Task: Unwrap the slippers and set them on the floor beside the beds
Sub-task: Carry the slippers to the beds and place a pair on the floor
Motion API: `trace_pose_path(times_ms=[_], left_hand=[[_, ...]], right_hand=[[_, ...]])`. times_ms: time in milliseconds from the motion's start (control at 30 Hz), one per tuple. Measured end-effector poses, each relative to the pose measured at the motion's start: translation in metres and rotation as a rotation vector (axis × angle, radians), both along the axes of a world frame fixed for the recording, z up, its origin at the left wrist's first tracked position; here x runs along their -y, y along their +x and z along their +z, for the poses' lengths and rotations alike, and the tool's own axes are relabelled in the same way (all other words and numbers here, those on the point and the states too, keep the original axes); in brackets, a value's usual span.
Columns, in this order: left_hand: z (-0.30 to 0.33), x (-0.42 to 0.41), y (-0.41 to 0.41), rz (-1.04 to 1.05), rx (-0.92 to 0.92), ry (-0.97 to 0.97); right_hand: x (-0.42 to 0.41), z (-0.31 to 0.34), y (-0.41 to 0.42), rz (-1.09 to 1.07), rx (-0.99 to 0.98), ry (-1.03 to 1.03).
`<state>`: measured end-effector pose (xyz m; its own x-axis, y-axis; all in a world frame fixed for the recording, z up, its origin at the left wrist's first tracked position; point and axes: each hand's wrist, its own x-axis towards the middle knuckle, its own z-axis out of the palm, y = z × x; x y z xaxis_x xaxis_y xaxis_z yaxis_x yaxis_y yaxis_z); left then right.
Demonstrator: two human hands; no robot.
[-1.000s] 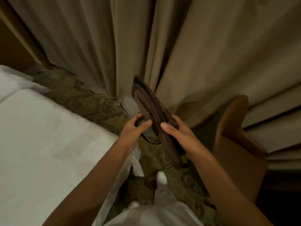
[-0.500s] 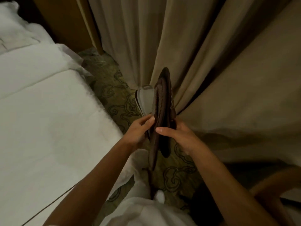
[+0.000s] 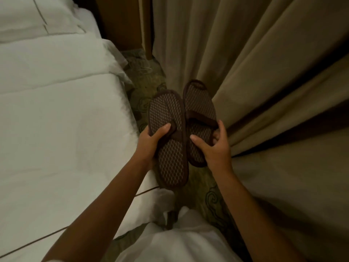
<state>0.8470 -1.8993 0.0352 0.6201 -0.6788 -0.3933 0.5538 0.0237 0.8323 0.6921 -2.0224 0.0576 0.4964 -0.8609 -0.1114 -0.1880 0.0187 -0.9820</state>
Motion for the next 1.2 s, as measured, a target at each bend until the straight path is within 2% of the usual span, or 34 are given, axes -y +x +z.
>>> trace_pose_path(times_ms=[133,233,300,367,500,667,833,967,1200], left_hand=[[-0.004,0.010,0.032,0.137,0.057,0.065],[-0.012,0.023,0.051,0.208,0.078,0.090],[-0.014,0.036,0.063,0.238,0.112,0.119],[-0.019,0.052,0.076,0.283,0.132,0.146],[-0.030,0.078,0.101,0.402,0.147,0.188],[-0.053,0.096,0.119,0.366,0.234,0.294],[-0.087,0.103,0.147,0.327,0.253,0.310],[-0.128,0.115,0.162,0.269,0.274,0.307],[-0.238,0.139,0.168,0.188,0.202,0.329]], right_hand=[[0.039,-0.007,0.037,0.106,0.082,0.177],[0.062,-0.014,0.066,0.230,0.156,0.537],[0.077,-0.019,0.082,0.300,0.114,0.723],[0.096,-0.026,0.095,0.345,0.051,0.802],[0.129,-0.041,0.117,0.386,0.012,0.878],[0.143,-0.067,0.140,0.412,-0.095,0.935],[0.143,-0.104,0.160,0.464,-0.087,0.982],[0.148,-0.144,0.171,0.487,-0.151,0.973],[0.177,-0.237,0.186,0.355,-0.192,0.998]])
